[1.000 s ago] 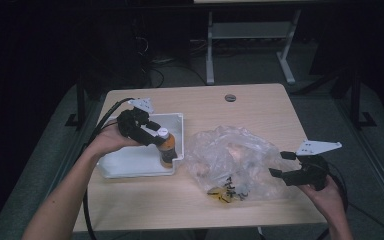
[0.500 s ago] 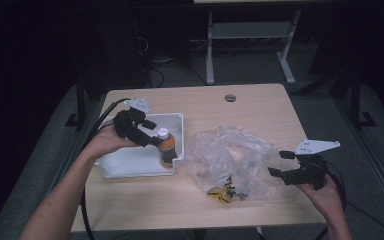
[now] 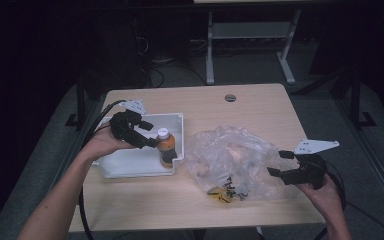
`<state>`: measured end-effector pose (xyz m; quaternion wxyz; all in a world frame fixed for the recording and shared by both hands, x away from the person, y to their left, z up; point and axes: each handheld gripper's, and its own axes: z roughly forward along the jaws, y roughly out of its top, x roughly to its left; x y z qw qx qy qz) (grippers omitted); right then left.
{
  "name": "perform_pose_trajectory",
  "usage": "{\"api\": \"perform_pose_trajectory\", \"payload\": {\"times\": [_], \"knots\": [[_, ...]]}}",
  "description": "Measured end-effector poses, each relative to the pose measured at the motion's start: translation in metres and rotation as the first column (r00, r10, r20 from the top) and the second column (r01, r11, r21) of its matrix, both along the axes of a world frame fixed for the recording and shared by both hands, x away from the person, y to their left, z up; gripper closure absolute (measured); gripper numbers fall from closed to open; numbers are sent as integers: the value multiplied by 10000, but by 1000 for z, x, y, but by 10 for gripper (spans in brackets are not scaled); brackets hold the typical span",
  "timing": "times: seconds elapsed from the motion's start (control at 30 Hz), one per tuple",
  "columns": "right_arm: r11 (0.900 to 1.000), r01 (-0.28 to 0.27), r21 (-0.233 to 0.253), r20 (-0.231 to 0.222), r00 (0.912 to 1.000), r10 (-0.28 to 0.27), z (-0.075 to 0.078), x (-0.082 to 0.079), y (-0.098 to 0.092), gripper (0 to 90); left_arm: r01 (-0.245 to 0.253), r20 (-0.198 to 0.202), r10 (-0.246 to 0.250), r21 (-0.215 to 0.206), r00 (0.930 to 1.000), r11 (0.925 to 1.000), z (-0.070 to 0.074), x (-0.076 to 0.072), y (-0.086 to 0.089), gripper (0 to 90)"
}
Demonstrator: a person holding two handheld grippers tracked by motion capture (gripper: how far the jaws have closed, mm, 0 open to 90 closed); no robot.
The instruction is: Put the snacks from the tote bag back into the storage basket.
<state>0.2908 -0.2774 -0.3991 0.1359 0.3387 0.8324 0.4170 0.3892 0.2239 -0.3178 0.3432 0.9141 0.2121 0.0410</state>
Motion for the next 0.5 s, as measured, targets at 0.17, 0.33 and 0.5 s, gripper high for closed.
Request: {"api": "perform_pose_trajectory", "payload": {"times": [0.17, 0.33, 0.5], "knots": [[10000, 34, 28, 8, 10000, -34, 0, 0, 0, 229, 1, -34, -1, 67, 10000, 10000, -2, -1, 3, 266], [10000, -1, 0, 39, 10000, 1, 0, 0, 0, 229, -2, 22, 2, 29, 10000, 10000, 0, -3, 4, 265], [10000, 36, 33, 17, 10000, -36, 0, 0, -1, 229, -17, 29, 16, 34, 10000, 10000, -2, -5, 6, 261]]}}
